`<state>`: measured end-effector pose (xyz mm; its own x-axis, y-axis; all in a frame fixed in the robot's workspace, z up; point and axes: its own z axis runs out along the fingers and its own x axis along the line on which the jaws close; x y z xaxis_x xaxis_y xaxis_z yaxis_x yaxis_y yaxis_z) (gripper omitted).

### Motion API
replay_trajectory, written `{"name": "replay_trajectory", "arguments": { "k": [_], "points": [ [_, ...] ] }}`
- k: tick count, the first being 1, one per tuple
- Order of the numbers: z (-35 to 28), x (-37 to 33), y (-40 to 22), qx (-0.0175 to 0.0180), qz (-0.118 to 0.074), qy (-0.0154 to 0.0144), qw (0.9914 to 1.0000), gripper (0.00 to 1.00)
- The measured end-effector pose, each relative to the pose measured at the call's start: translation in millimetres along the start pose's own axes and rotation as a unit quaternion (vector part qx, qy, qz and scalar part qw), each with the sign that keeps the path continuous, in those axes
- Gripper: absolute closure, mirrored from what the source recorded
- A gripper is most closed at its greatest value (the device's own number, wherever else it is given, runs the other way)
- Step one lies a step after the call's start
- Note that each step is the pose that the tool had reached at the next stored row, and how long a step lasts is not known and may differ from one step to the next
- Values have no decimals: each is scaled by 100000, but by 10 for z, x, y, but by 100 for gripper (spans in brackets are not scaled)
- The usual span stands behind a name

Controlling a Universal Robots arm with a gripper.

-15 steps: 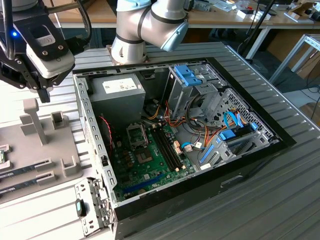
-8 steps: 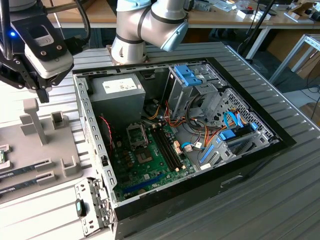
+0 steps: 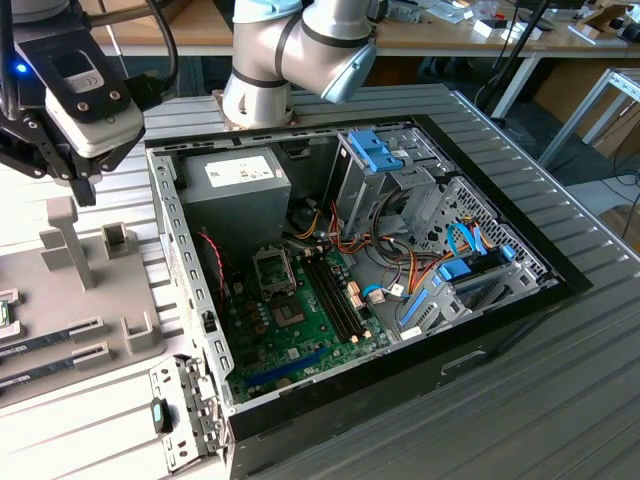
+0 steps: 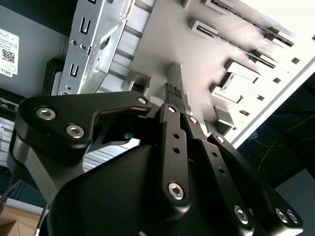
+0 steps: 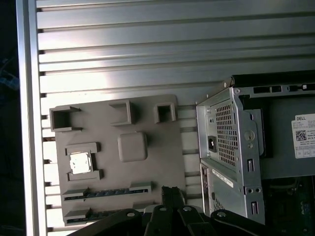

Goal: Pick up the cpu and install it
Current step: 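Reach for the cpu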

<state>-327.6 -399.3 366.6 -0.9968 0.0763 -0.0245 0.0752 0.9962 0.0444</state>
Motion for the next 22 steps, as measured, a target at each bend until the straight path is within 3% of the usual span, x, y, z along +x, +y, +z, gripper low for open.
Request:
{"name": "replay_trajectory", "arguments": {
  "k": [5,22],
  "points": [
    [-1,43,-3,6,-6,7,100000,89],
    [1,90,-7,2,-3,2,100000,89]
  ]
}}
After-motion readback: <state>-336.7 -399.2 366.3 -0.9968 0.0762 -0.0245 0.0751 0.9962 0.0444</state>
